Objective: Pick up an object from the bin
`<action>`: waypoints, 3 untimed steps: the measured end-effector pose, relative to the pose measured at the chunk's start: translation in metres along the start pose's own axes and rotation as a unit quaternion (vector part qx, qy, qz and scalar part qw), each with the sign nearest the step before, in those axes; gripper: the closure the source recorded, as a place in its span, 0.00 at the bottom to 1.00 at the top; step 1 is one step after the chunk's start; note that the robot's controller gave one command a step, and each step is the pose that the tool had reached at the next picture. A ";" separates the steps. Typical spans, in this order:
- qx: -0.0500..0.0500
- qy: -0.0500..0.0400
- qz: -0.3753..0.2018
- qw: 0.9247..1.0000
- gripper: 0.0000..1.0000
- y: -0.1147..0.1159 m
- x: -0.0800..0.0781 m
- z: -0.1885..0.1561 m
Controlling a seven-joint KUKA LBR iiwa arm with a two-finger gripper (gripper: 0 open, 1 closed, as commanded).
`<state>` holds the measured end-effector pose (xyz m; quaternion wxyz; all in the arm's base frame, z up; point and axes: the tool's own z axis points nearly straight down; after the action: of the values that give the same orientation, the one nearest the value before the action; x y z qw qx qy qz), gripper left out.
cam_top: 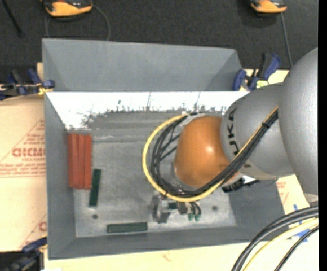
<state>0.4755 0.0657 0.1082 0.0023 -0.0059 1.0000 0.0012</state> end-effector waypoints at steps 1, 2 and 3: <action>0.000 -0.001 0.003 1.000 1.00 -0.009 0.003 -0.044; -0.001 0.000 0.022 1.000 1.00 0.047 -0.040 -0.007; 0.001 0.001 0.023 1.000 0.00 0.043 -0.039 -0.009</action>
Offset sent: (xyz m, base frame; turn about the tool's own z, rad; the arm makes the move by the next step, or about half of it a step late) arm -0.0041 -0.0090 0.0410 0.0063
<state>0.5135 0.1096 0.1173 0.0013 0.0173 0.9998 0.0007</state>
